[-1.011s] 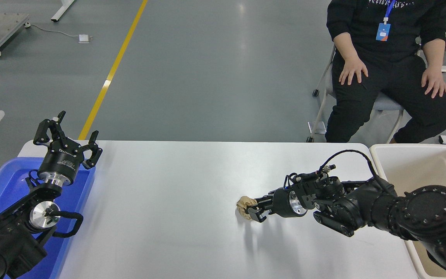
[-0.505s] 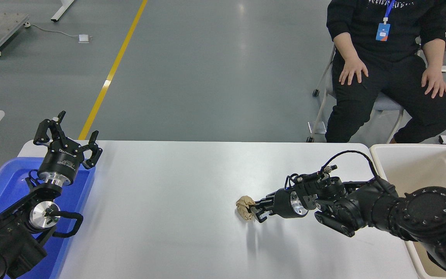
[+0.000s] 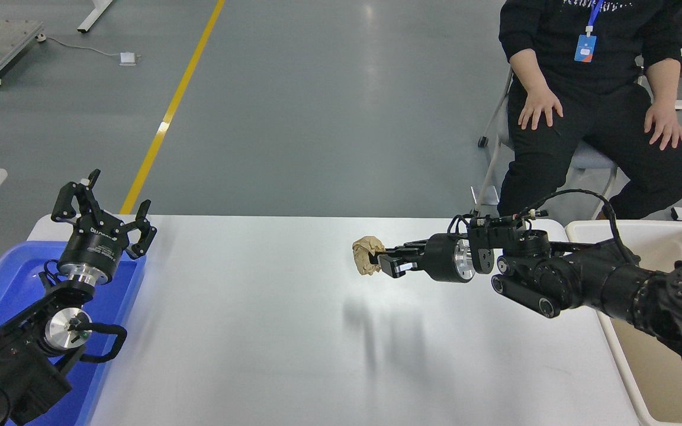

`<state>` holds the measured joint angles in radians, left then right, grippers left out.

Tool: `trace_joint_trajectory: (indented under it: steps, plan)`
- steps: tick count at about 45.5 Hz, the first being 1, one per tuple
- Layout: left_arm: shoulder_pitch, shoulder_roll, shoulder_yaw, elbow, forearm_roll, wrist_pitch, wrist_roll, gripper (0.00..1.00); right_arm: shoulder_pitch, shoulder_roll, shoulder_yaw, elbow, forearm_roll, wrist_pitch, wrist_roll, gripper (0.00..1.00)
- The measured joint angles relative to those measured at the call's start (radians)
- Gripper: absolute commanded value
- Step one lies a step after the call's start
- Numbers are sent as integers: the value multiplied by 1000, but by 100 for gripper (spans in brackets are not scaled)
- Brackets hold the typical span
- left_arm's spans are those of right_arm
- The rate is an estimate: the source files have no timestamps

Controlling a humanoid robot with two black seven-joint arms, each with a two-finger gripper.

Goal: Clean the table surface

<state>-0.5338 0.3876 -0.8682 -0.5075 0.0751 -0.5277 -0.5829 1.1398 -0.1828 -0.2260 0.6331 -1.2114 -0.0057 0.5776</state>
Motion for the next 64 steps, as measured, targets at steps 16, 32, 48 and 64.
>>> trace_joint_trajectory:
  steps: [16,32,48,64]
  plan:
    - [0,0,0,0,0,0,0,100,93,-205,286,59,33,137,3,0]
    - [0,-1,0,0,0,0,0,100,138,-339,323,-77,164,179,4,0]
    - [0,-1,0,0,0,0,0,100,74,-370,188,-461,379,186,-15,0]
    - [0,-1,0,0,0,0,0,100,-69,-381,126,-679,547,174,-241,0]
